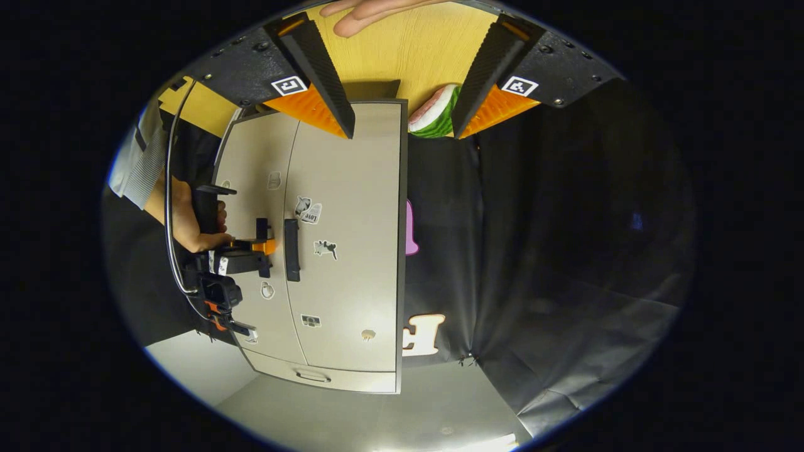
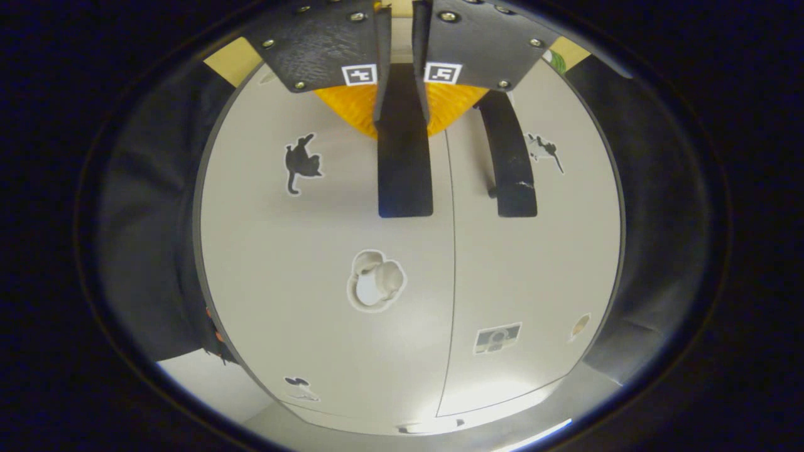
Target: Open the right door of the double-door shoe cabinet with the right hand, and open the left door with the left hand.
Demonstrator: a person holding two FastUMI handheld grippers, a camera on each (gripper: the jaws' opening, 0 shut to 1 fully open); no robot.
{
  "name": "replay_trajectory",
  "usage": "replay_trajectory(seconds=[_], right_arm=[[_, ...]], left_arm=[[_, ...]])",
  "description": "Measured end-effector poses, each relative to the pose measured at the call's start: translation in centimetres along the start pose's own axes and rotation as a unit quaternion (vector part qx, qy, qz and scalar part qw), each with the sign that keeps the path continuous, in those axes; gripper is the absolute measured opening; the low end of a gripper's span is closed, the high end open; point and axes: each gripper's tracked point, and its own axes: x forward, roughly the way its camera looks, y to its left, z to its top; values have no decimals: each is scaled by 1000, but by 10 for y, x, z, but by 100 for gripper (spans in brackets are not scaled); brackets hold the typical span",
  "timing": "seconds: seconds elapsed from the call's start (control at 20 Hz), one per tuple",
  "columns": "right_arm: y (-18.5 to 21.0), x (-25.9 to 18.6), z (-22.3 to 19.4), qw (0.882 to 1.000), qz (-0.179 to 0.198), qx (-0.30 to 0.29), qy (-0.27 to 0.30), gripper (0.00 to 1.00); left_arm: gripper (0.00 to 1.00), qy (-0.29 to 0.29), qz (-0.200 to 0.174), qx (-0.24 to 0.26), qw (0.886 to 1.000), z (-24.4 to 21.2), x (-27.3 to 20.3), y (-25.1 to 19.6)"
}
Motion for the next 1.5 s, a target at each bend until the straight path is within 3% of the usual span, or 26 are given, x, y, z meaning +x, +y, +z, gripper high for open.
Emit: replay_trajectory(seconds=[0.3, 0.85, 1.5], right_arm=[[-6, -32, 4, 998, 56, -1, 0, 13], [-67, -125, 5, 997, 75, -22, 3, 12], [-134, -168, 10, 999, 40, -21, 1, 12]], left_arm=[[96, 4, -8, -4, 1000, 6, -14, -30], [96, -7, -28, -2, 1000, 11, -27, -60], [96, -11, -60, -4, 998, 7, -36, -75]])
